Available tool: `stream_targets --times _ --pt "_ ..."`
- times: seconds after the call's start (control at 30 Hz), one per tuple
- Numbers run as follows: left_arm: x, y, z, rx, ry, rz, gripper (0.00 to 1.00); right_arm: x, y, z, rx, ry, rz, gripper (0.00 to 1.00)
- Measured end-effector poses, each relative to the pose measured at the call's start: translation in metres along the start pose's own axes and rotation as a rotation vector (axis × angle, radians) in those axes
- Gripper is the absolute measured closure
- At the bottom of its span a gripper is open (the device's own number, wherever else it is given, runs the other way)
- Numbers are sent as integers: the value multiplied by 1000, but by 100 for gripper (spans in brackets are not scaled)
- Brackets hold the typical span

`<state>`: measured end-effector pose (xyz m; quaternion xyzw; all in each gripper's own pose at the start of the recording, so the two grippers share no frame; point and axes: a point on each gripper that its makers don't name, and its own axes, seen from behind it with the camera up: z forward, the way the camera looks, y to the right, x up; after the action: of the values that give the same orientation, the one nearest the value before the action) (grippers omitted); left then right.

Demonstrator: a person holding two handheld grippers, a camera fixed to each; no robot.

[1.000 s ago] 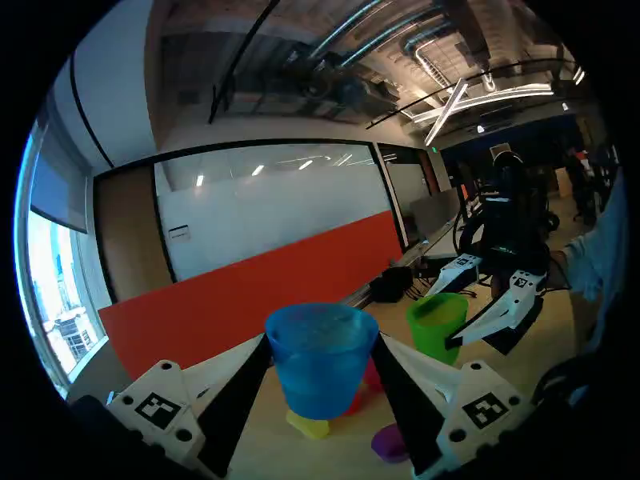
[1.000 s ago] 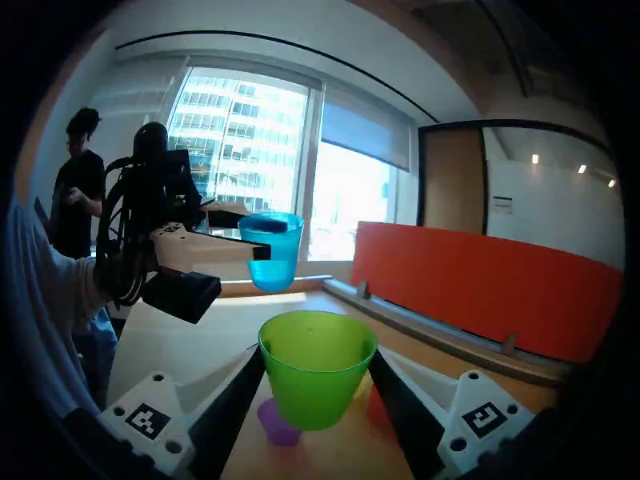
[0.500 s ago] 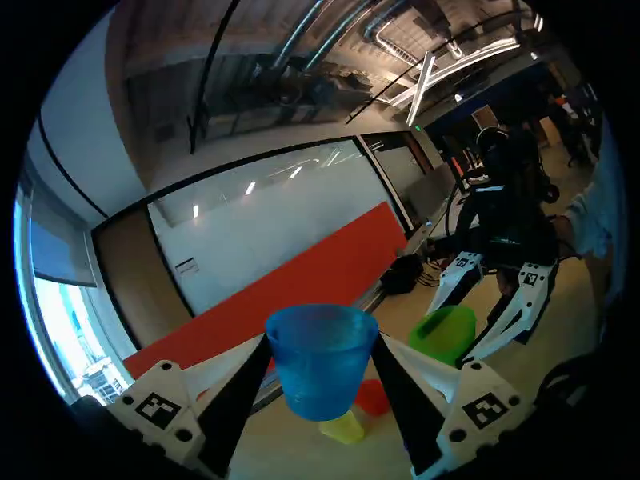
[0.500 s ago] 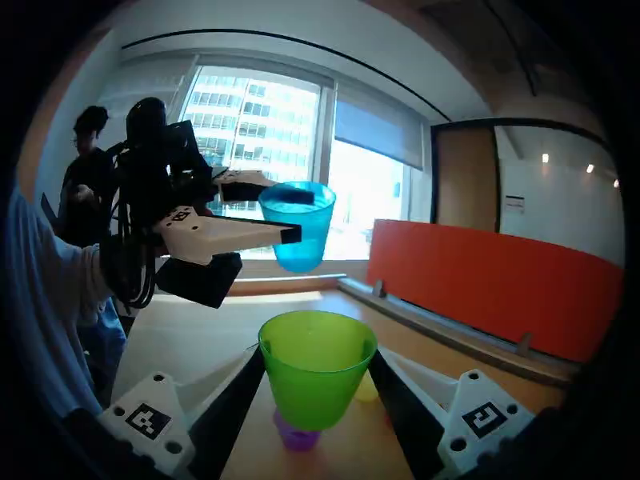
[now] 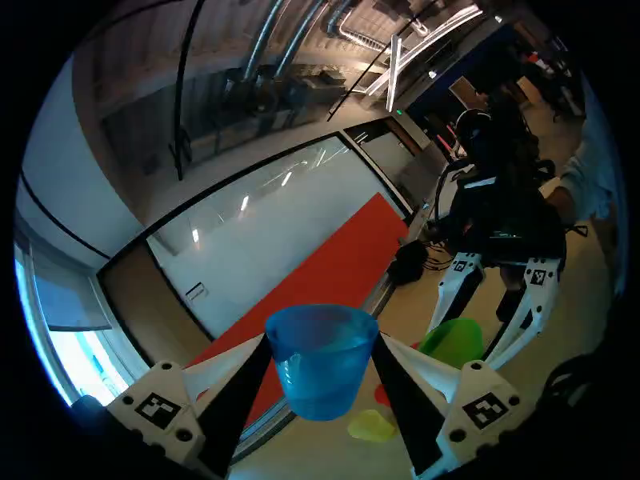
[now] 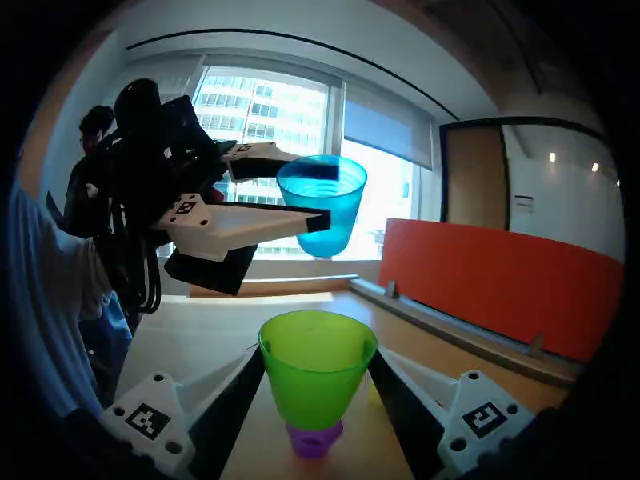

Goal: Pour water

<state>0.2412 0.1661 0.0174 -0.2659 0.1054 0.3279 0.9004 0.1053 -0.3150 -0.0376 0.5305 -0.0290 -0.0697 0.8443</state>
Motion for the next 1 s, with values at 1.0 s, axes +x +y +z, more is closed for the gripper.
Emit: stream_targets --times 1.0 --pt "12 -3 9 34 -9 265 14 -1 -3 6 19 1 -9 9"
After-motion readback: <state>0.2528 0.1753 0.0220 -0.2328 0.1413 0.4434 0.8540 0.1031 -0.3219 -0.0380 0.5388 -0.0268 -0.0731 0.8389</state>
